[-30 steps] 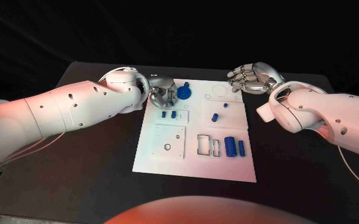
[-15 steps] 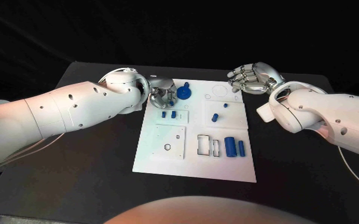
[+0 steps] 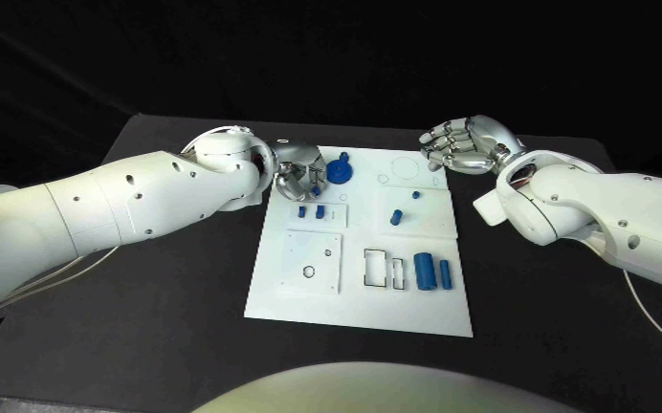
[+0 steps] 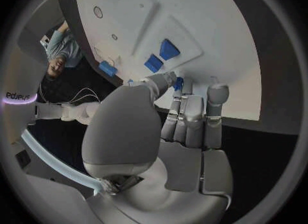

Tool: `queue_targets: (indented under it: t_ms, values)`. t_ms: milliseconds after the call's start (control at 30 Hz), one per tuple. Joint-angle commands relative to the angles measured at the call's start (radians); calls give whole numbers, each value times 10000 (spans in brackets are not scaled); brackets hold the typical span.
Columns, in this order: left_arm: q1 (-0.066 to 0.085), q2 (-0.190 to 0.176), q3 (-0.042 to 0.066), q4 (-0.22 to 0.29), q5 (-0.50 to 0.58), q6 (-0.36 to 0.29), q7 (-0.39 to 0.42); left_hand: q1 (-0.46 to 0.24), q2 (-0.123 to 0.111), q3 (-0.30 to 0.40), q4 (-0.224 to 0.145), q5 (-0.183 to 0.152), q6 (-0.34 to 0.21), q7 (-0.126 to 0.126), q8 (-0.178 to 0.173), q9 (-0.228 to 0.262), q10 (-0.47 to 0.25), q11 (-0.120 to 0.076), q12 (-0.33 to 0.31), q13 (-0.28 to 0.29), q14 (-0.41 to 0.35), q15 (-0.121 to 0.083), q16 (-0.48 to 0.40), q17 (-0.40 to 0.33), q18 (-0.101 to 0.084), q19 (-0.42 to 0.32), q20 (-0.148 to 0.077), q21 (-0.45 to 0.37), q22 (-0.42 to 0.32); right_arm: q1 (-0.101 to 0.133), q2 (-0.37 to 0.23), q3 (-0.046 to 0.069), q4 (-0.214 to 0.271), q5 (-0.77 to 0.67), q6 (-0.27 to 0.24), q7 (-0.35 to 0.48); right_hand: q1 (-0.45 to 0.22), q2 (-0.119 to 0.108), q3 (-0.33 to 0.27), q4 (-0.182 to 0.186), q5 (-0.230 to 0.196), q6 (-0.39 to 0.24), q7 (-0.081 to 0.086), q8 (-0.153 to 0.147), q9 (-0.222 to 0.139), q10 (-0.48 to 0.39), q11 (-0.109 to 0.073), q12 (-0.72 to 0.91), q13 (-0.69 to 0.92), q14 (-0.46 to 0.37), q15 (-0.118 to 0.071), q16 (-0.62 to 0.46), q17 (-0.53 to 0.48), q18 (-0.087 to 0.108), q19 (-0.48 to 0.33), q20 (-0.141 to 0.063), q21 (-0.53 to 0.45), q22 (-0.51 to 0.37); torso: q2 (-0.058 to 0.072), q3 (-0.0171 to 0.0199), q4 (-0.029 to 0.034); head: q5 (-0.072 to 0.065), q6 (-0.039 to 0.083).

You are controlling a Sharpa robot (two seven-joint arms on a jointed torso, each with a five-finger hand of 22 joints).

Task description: Assemble the parts on the task board

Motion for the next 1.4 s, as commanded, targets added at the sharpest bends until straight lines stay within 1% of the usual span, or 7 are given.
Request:
queue_targets:
  t_ms: [33,600,967,1100,1167,1300,1400]
  values:
    - [-3,1,0,18,50,45,1,-120,-11,-25,61,-6,-115,29,-87,7,-114,13,-68,17,-100,20,-53,-20,-18,-104,-11,-57,-41,-5,-1,3,-6,-89,62,53,87,-5,30,12,8,-76,729,19,-8,-14,21,28,-8,-64,-10,6,-8,98,74,4,-62,-9,0,3,-2,5,-5]
    - [-3,-170,6,-3,-59,-89,-198,-81,-61,-762,197,14,-1266,-145,-617,88,-1989,469,-222,31,-761,416,-330,-1239,83,-494,335,-445,-613,-5,-29,3,-49,-91,61,33,87,-9,29,13,7,-79,729,27,-16,-19,22,42,-25,-66,-9,8,-13,98,80,5,-68,-21,-3,-2,-6,-7,18]
    - [-6,-534,69,-27,118,-812,7,51,66,-853,224,35,-1202,-97,-570,136,-2066,485,-94,45,-821,430,-328,-1365,102,-548,360,-496,-700,-6,-43,3,-81,-136,162,38,277,3,115,-133,18,-47,704,83,-53,-12,-2,116,-109,-41,-37,29,-37,104,135,-13,-76,-67,1,-10,-8,-33,79]
    - [-2,-929,176,103,1548,-1312,417,207,148,-642,232,43,-946,85,-450,203,-1870,441,159,72,-764,385,-268,-1405,97,-481,331,-441,-651,-6,-70,3,-151,-511,464,42,859,40,402,-762,-2,355,551,226,-189,406,-170,144,-432,546,-265,121,-131,114,615,-261,248,76,-6,-2,0,-71,137]
    - [0,-1118,228,197,2441,-1401,679,317,161,-319,201,49,-539,309,-268,278,-1743,397,289,45,-1203,321,-679,-2280,236,-973,270,-871,-1397,-6,-83,3,-176,-819,580,58,1134,68,557,-1183,11,654,409,93,-418,769,-301,-153,-795,1266,-487,79,-246,54,936,-570,857,613,-13,4,5,-106,183]
    - [2,-1603,371,499,4899,-1464,1531,783,343,406,-242,51,-128,428,-32,368,-1189,350,517,0,-1197,235,-925,-2721,242,-870,144,-763,-1344,-5,-134,6,-251,-2288,1073,-43,1348,24,52,-1905,4,1106,323,-561,-1075,1320,-445,-1174,-1198,3024,-879,439,-26,-62,958,-1153,3274,3044,-2,-16,-5,-287,315]
    - [2,-1817,409,621,7383,-1545,2220,535,362,674,-350,26,-78,449,20,394,-1058,349,490,-133,-2131,207,-2192,-4398,404,-1698,96,-1435,-2292,-5,-97,6,-399,-3863,1553,-237,1321,-4,65,-1998,41,1603,172,-723,-1277,1954,-640,-1540,-1194,3673,-1108,1050,454,57,1007,-1266,4435,4083,-22,-28,-4,-473,351]
